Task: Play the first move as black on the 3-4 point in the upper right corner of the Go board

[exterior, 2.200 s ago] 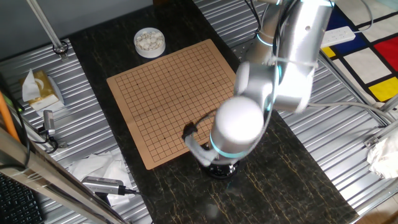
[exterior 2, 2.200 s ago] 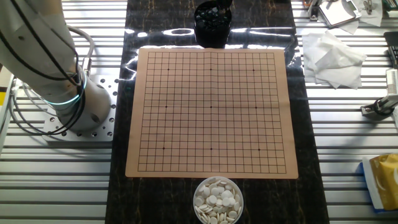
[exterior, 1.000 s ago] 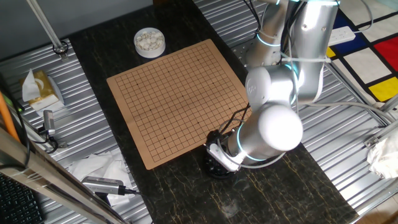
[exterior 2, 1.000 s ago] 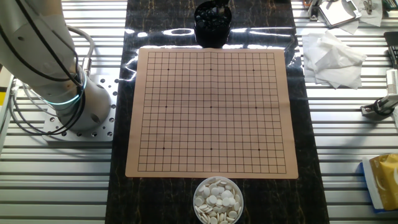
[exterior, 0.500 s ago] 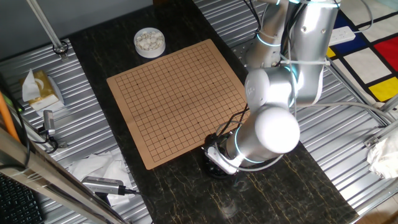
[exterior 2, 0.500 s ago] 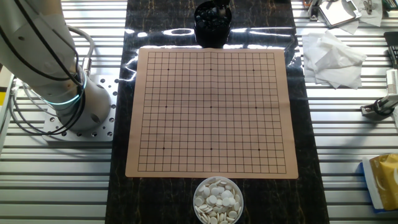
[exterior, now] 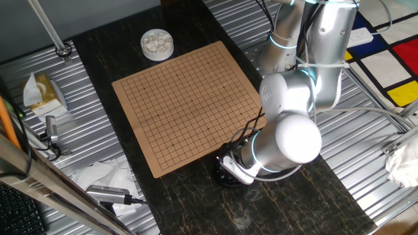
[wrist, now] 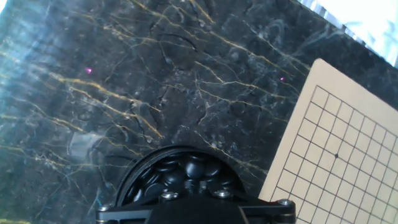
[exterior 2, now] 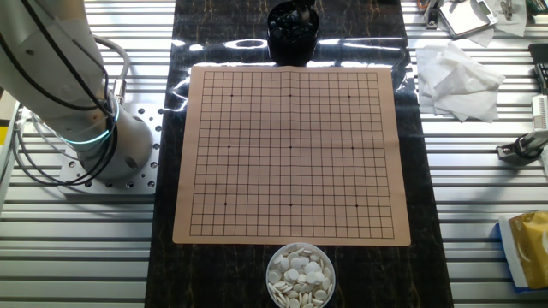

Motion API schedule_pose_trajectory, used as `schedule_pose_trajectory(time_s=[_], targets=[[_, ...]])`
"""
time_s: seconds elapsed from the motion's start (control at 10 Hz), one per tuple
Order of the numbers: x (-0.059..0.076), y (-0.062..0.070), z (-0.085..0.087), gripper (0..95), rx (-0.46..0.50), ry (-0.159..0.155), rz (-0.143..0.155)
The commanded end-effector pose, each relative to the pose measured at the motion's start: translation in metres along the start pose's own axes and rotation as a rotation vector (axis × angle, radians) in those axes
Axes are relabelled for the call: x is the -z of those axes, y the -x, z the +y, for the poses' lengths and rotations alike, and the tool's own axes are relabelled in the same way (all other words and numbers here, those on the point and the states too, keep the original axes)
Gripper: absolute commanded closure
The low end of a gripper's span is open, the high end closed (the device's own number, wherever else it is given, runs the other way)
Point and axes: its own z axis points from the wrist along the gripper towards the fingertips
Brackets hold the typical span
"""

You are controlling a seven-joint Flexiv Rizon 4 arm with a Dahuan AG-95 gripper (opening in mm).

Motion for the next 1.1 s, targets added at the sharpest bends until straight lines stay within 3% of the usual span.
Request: schedule_pose_trajectory(time_s=[0.1, 0.3, 0.5, 0.7, 1.0, 1.1], targets=[[0.0007, -0.0010, -0.0008, 95.0, -0.002, -0.006, 0.003], [0.0007, -0.0010, -0.0008, 95.0, 0.035, -0.008, 0.020], [0.0007, -0.0010, -0.0008, 95.0, 0.051, 0.006, 0.016], [0.0007, -0.0010, -0.0008, 95.0, 0.068, 0.029, 0.051], [0.0007, -0.0010, -0.0008, 95.0, 0.081, 0.021, 0.050], [0.0007, -0.0010, -0.0008, 95.0, 0.083, 0.016, 0.035]])
